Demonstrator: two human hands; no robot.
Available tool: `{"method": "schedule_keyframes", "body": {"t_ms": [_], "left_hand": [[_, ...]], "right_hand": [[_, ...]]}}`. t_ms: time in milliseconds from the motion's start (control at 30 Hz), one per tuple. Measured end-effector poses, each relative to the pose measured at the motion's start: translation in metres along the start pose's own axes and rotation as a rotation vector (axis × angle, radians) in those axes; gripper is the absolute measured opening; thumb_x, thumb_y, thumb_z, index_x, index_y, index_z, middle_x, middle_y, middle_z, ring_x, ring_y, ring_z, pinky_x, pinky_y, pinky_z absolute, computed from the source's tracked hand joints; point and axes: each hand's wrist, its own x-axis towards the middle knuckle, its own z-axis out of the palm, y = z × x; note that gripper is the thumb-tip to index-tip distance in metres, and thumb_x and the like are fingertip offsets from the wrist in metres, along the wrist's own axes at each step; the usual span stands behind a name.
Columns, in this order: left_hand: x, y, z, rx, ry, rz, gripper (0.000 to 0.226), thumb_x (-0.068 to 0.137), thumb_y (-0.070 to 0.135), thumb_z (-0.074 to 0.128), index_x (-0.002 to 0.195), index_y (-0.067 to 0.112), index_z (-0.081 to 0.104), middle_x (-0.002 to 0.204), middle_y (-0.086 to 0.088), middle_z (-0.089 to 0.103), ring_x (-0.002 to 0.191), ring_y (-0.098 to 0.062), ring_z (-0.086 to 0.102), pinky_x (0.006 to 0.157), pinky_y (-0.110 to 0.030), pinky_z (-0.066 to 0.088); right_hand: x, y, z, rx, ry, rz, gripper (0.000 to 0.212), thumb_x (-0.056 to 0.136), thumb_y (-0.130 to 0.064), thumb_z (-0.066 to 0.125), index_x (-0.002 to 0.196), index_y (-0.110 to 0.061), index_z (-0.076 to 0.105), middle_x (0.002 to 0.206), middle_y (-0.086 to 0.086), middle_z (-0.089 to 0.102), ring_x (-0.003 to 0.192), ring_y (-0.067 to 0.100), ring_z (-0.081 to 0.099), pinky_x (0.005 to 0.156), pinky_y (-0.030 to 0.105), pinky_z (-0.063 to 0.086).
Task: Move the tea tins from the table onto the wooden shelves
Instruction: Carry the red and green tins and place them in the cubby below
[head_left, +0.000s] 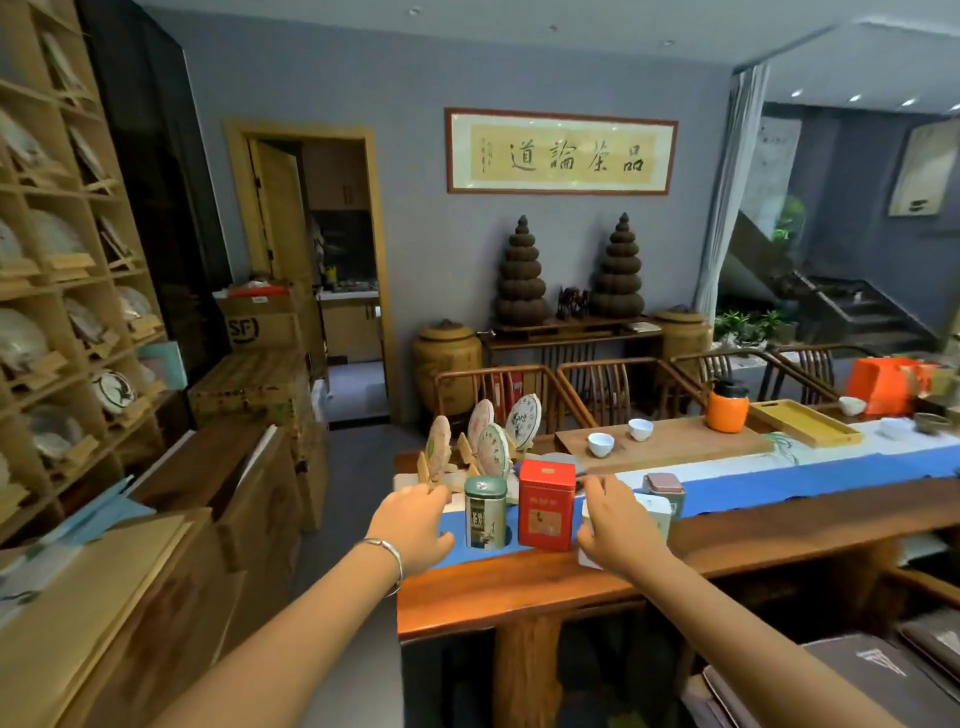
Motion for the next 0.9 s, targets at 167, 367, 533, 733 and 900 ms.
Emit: {"method": "schedule_keyframes", "body": {"t_ms": [167, 367, 533, 733, 900], "left_hand": [[0.025, 0.013, 0.029, 0.071, -0.082, 0.0, 0.041, 0.084, 0.041, 0.053, 0.12, 0.021, 0.051, 0.116, -0.002, 0.058, 0.105, -0.022, 0.054, 0.091, -0.034, 0.048], [0.069, 0.01, 0.06, 0.074, -0.16, 0.016, 0.042, 0.085, 0.039, 0.054, 0.123, 0.019, 0.05, 0.118, -0.005, 0.057, 0.109, -0.023, 0.051, 0.094, -0.035, 0.045], [0.134, -0.007, 0.086, 0.042, -0.174, 0.031, 0.043, 0.086, 0.036, 0.053, 0.123, 0.015, 0.049, 0.118, -0.008, 0.057, 0.108, -0.027, 0.052, 0.091, -0.036, 0.044], [0.231, -0.042, 0.136, -0.065, -0.237, 0.023, 0.049, 0.084, 0.036, 0.057, 0.127, 0.017, 0.046, 0.123, -0.008, 0.054, 0.112, -0.027, 0.051, 0.094, -0.04, 0.048], [0.289, -0.063, 0.175, -0.08, -0.328, 0.052, 0.059, 0.076, 0.043, 0.064, 0.124, 0.015, 0.044, 0.118, -0.01, 0.052, 0.108, -0.03, 0.051, 0.089, -0.041, 0.047]], "right_hand": [[0.019, 0.03, 0.027, 0.025, -0.048, 0.019, 0.056, 0.086, -0.032, 0.062, 0.135, -0.02, 0.037, 0.131, 0.005, 0.049, 0.114, 0.015, 0.052, 0.087, 0.024, 0.047], [0.059, 0.047, 0.062, 0.02, -0.117, 0.014, 0.048, 0.083, -0.032, 0.061, 0.126, -0.022, 0.042, 0.121, 0.003, 0.052, 0.105, 0.013, 0.053, 0.078, 0.022, 0.046], [0.115, 0.054, 0.093, -0.021, -0.182, 0.016, 0.05, 0.086, -0.034, 0.06, 0.129, -0.02, 0.038, 0.126, 0.005, 0.05, 0.11, 0.017, 0.053, 0.081, 0.025, 0.048], [0.2, 0.069, 0.131, -0.055, -0.265, 0.028, 0.055, 0.088, -0.036, 0.058, 0.134, -0.016, 0.033, 0.133, 0.008, 0.046, 0.117, 0.021, 0.05, 0.093, 0.031, 0.047], [0.256, 0.085, 0.159, -0.071, -0.347, 0.066, 0.076, 0.075, -0.053, 0.066, 0.134, -0.019, 0.033, 0.131, 0.008, 0.046, 0.116, 0.022, 0.048, 0.093, 0.034, 0.046]]}}
